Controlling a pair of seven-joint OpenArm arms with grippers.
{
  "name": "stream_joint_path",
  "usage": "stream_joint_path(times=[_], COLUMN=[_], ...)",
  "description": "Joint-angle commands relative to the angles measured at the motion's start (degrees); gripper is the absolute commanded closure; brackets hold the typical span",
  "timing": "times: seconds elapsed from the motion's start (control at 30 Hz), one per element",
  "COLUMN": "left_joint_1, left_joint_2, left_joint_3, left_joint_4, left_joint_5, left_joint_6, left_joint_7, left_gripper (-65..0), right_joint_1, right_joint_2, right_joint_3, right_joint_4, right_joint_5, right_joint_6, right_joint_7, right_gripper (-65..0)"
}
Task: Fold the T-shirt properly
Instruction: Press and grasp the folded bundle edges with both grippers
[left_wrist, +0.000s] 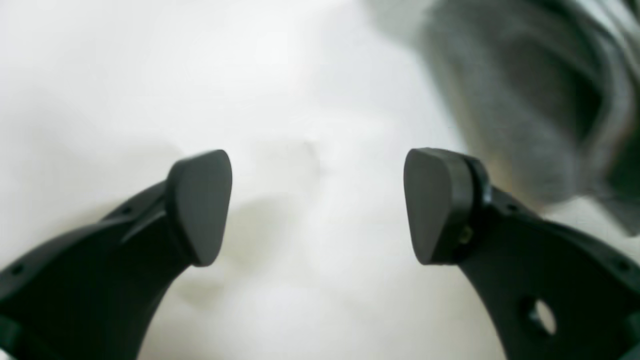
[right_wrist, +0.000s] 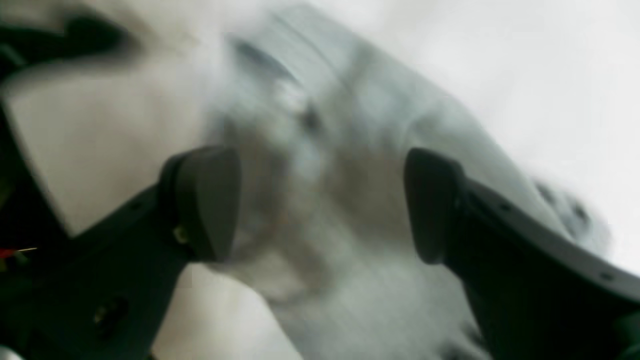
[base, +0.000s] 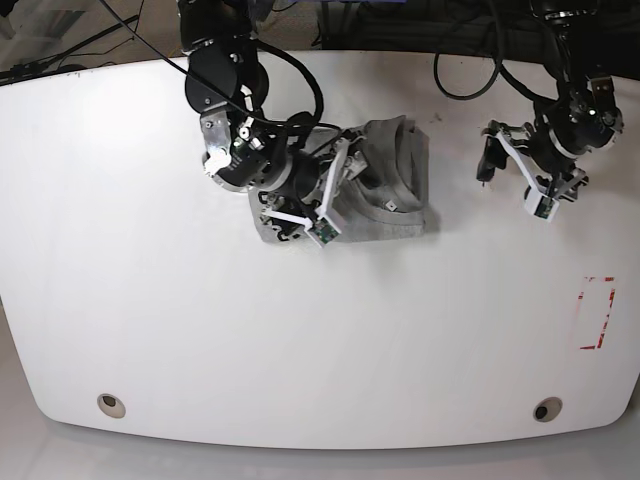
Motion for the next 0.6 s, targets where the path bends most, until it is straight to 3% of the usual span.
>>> stream_joint_path(times=[0.0, 0.13, 0.2, 0.43, 0.57], left_joint_1=[-0.60, -1.48, -2.88, -6.75, -7.01], left_joint_2=[-1.40, -2.19, -2.19, -0.61, 3.35], left_joint_3=[0.06, 2.60, 5.68, 18.96, 23.09], left_joint_4=[2.75, 4.77, 5.39, 5.83, 5.83], left_joint_5=[-0.82, -0.82, -0.65, -0.65, -0.56], left_joint_6=[-0.01, -0.01, -0.01, 0.34, 0.43], left_joint_7=[-1.27, -1.27, -1.27, -1.27, -1.27], left_gripper=[-50.4, -50.4, -50.4, -50.4, -50.4], right_joint_1=[0.49, 0.40, 1.45, 7.08, 9.63], right_joint_2=[0.40, 1.98, 3.04, 3.74, 4.62], right_joint_3=[1.27, 4.08, 4.96, 10.94, 12.00], right_joint_4=[1.08, 0.72, 0.02, -9.47, -13.96], right_joint_5=[0.74, 0.56, 0.38, 0.65, 0.38], right_joint_6=[1.99, 4.71, 5.33, 5.33, 5.33], right_joint_7=[1.98, 3.04, 3.13, 3.30, 5.59], right_gripper=[-48.8, -47.9, -42.6, -14.6, -9.4])
